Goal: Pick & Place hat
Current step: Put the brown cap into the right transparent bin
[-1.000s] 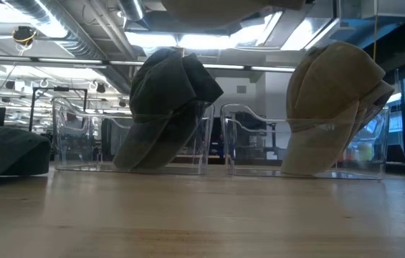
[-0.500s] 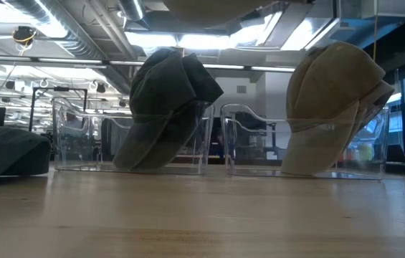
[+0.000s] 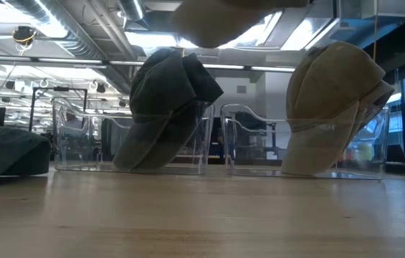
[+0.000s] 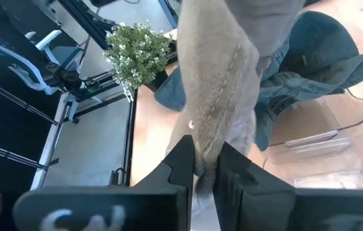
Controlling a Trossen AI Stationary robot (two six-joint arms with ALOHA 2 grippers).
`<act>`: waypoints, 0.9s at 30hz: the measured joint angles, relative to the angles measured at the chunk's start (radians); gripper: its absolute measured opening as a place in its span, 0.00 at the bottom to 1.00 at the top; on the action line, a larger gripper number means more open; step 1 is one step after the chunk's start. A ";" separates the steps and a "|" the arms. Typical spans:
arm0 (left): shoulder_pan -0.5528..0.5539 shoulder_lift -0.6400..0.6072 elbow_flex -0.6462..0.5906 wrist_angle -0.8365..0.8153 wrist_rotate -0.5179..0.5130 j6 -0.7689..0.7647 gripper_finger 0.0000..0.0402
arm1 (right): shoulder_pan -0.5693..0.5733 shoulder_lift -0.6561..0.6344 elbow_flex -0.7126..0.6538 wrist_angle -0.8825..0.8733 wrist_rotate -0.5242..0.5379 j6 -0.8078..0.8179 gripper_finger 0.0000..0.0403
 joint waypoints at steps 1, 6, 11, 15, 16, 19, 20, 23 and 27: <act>0.000 0.000 0.000 0.000 -0.009 0.000 0.15 | 0.000 0.000 0.000 0.007 0.000 0.002 0.09; 0.000 0.000 0.000 0.000 -0.003 0.041 0.31 | 0.000 -0.011 0.022 0.093 -0.005 0.029 0.10; -0.001 0.000 0.001 -0.032 0.044 0.059 0.39 | 0.000 -0.015 0.118 0.087 0.030 0.030 0.10; -0.008 0.000 0.001 -0.078 0.043 0.036 0.41 | 0.000 -0.015 0.155 0.016 0.093 0.054 0.10; -0.012 -0.001 0.001 -0.088 0.043 0.035 0.41 | 0.000 -0.014 0.155 -0.002 0.102 0.054 0.10; -0.025 -0.006 0.001 -0.136 0.043 0.030 0.40 | 0.000 -0.008 0.155 -0.059 0.115 0.055 0.10; -0.029 -0.006 0.001 -0.150 0.041 0.023 0.40 | 0.000 -0.003 0.155 -0.068 0.115 0.055 0.10; -0.037 -0.006 0.001 -0.188 0.034 0.004 0.40 | 0.000 0.018 0.155 -0.081 0.141 0.048 0.10; -0.039 -0.006 0.001 -0.220 0.032 -0.008 0.41 | 0.000 0.050 0.155 -0.082 0.150 0.022 0.09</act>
